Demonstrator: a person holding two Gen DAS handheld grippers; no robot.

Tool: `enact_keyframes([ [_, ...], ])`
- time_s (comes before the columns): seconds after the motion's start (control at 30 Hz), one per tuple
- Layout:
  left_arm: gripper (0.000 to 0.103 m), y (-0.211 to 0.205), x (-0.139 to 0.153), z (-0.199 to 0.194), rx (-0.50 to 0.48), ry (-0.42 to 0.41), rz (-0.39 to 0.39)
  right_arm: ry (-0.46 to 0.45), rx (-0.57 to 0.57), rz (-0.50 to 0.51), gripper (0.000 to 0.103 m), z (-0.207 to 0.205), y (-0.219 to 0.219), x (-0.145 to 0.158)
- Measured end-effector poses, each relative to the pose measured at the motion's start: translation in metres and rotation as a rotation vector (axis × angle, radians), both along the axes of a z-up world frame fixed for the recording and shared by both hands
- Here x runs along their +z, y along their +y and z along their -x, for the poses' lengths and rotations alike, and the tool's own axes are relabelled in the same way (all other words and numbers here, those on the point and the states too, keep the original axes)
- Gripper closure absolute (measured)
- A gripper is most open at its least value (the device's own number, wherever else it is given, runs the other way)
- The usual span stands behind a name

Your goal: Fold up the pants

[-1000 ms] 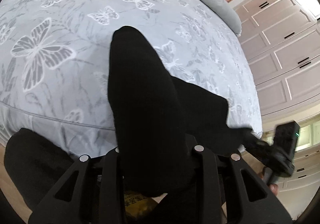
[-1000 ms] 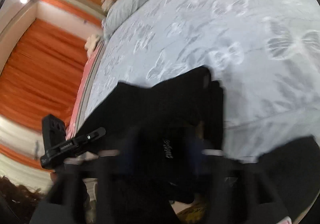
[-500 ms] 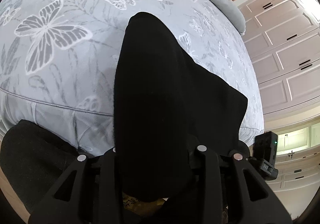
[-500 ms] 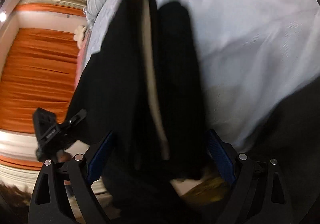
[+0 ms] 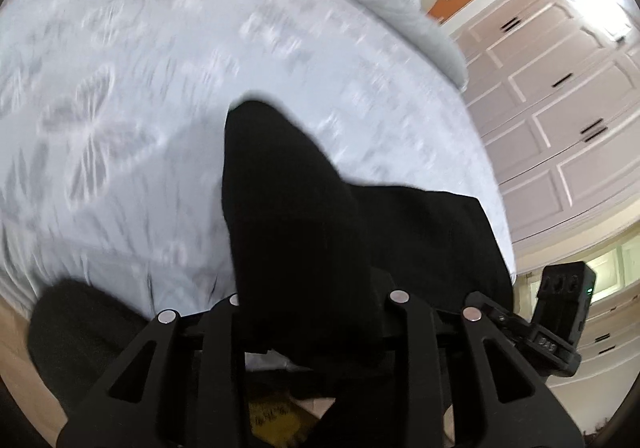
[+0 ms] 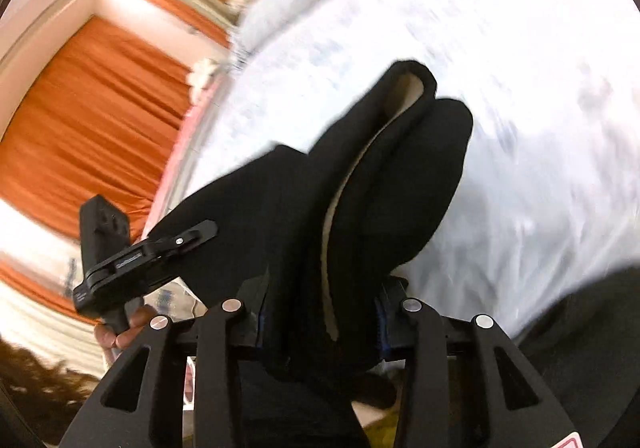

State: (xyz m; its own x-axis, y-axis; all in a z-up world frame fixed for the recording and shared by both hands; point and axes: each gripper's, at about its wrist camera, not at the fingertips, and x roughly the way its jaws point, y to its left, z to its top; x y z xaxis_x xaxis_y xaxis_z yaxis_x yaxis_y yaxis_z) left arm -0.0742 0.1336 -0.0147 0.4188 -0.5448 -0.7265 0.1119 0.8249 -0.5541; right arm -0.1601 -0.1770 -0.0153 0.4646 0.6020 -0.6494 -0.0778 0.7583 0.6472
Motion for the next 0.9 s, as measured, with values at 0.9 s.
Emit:
enact_keyframes([
  [0.9,0.074,-0.06,0.222,-0.18,0.116,-0.76,-0.037,-0.731,-0.014,0.144,0.067,-0.225,-0.032,0.215],
])
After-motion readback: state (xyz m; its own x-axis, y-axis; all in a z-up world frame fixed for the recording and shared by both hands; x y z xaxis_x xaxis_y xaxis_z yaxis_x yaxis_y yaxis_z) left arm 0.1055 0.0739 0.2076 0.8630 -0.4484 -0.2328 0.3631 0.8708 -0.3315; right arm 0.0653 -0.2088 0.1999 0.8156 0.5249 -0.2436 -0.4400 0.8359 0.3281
